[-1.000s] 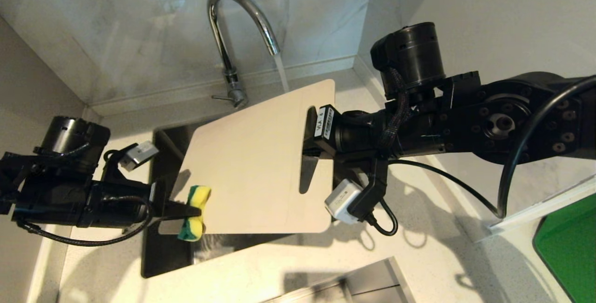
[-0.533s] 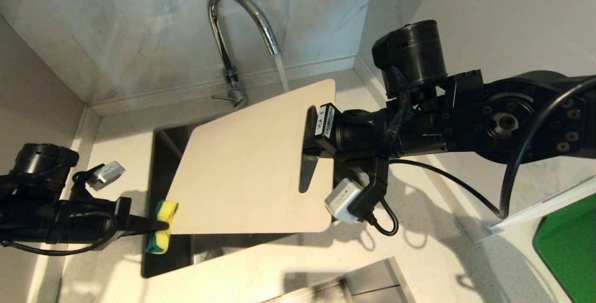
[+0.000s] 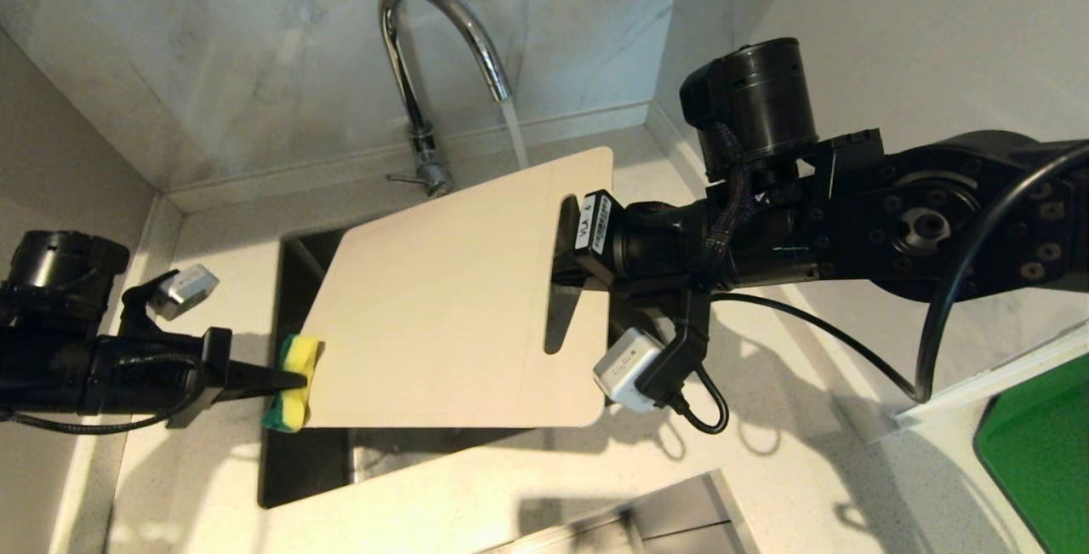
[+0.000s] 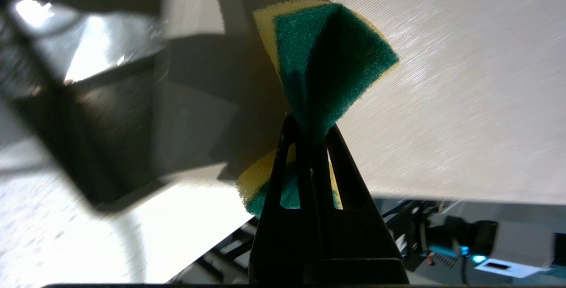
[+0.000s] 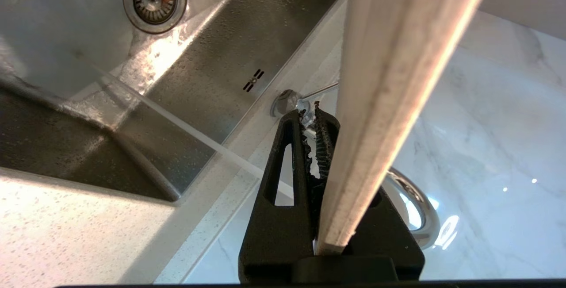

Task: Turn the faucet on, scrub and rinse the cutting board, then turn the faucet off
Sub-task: Scrub the cutting board underwater

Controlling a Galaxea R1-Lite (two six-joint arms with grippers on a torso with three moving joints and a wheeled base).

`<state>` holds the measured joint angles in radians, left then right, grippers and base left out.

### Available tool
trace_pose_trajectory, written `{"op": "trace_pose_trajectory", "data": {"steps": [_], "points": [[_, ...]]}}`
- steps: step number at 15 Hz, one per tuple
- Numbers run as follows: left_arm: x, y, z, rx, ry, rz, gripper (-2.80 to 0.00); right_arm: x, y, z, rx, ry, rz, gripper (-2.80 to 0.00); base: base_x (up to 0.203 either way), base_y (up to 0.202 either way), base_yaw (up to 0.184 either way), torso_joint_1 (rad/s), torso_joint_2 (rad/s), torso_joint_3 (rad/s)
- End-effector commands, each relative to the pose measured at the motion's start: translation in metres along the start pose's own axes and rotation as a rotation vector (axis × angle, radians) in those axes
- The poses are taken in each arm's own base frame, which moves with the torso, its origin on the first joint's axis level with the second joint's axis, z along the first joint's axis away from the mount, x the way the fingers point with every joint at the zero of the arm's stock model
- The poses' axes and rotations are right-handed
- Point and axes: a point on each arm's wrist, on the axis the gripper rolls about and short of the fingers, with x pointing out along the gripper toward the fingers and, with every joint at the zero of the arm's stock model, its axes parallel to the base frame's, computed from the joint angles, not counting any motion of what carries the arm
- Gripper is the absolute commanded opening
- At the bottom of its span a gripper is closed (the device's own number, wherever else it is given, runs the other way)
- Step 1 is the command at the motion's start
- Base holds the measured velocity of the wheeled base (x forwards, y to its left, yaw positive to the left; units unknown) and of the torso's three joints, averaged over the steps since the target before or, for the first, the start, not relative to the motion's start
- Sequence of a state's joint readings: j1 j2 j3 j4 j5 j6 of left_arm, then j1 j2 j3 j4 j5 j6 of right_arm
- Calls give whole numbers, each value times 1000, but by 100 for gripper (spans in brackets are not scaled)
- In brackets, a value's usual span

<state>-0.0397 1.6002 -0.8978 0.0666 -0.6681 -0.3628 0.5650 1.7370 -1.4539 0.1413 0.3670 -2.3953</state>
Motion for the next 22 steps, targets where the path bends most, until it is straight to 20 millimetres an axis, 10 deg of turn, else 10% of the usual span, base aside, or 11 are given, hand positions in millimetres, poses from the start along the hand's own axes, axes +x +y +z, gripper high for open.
{"op": "trace_pose_trajectory", "data": {"steps": [1,6,11,15,22], "points": [[-8,-37,19,52,-39,-73,-280,1,1,1,-13,-7,2,-280,0,0,0,0,0,0],[1,-117,59,124,-27,-217,-280,2,1,3,-15,-15,3,-280,0,0,0,0,0,0],[82,-145,74,63,129,-254,-280,2,1,3,-16,-14,2,-280,0,0,0,0,0,0],[103,-136,76,43,127,-200,-280,2,2,4,-13,-19,7,-280,0,0,0,0,0,0],[80,-90,94,-12,64,-112,-280,-1,1,4,-16,-12,0,-280,0,0,0,0,0,0]]}}
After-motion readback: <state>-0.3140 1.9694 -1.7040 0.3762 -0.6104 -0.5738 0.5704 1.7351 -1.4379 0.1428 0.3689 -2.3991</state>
